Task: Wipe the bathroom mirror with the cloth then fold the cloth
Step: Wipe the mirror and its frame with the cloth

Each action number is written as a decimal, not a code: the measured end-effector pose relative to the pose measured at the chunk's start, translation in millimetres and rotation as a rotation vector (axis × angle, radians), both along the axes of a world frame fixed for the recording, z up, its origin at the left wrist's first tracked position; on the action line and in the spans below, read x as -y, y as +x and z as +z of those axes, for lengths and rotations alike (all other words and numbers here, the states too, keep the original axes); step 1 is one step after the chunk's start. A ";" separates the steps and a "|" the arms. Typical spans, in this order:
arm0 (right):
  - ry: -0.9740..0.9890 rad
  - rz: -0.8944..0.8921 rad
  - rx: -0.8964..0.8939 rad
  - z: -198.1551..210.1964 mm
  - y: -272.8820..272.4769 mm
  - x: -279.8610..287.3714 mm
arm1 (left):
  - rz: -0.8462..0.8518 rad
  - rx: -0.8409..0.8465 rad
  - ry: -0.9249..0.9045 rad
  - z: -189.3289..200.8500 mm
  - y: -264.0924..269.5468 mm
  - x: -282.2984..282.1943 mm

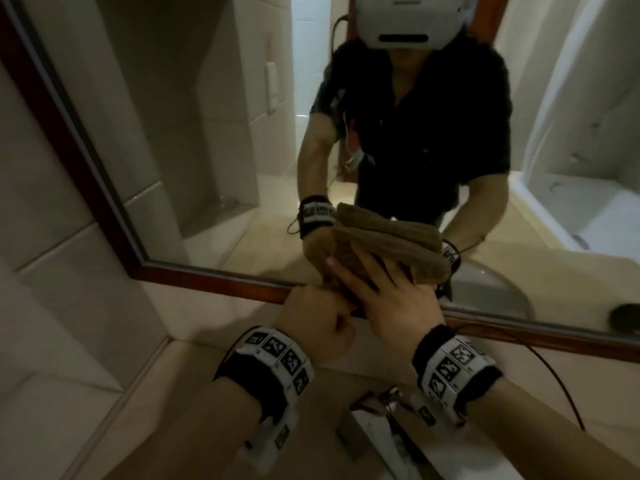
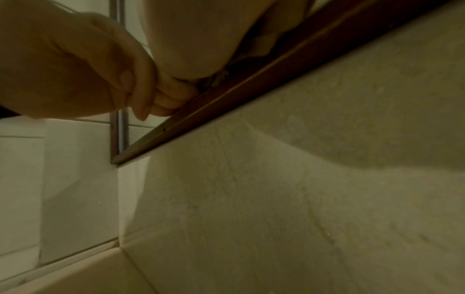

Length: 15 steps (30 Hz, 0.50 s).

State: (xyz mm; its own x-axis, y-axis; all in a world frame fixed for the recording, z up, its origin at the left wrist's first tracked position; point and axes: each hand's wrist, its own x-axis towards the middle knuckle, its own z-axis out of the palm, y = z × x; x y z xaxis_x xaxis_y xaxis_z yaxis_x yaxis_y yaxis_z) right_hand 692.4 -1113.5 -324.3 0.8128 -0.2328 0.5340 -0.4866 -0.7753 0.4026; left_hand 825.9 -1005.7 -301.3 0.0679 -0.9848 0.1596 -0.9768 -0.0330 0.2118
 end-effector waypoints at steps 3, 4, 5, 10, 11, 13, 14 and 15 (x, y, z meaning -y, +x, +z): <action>0.054 0.006 0.015 28.3 -4.9 -2.6 | -0.063 0.012 0.061 8.9 0.3 -3.3; 0.052 0.004 0.035 47.4 -6.0 -4.3 | -0.090 0.030 0.089 13.0 2.2 -2.9; 0.037 -0.009 0.071 70.8 -5.5 -5.6 | -0.115 0.083 0.138 17.3 3.9 -1.3; -0.077 -0.129 0.337 210.6 16.2 -6.2 | -0.233 0.112 0.280 33.6 11.8 6.7; -0.107 -0.147 0.375 224.7 20.6 -6.0 | -0.223 0.021 0.256 33.0 15.7 7.0; -0.173 -0.161 0.436 223.8 28.3 -6.5 | -0.226 -0.114 0.214 28.8 23.0 4.7; -0.185 -0.175 0.448 212.7 31.8 -8.7 | -0.241 -0.144 0.200 26.2 26.3 4.0; -0.186 -0.188 0.442 194.2 34.6 -8.3 | -0.261 -0.156 0.190 24.4 27.8 3.4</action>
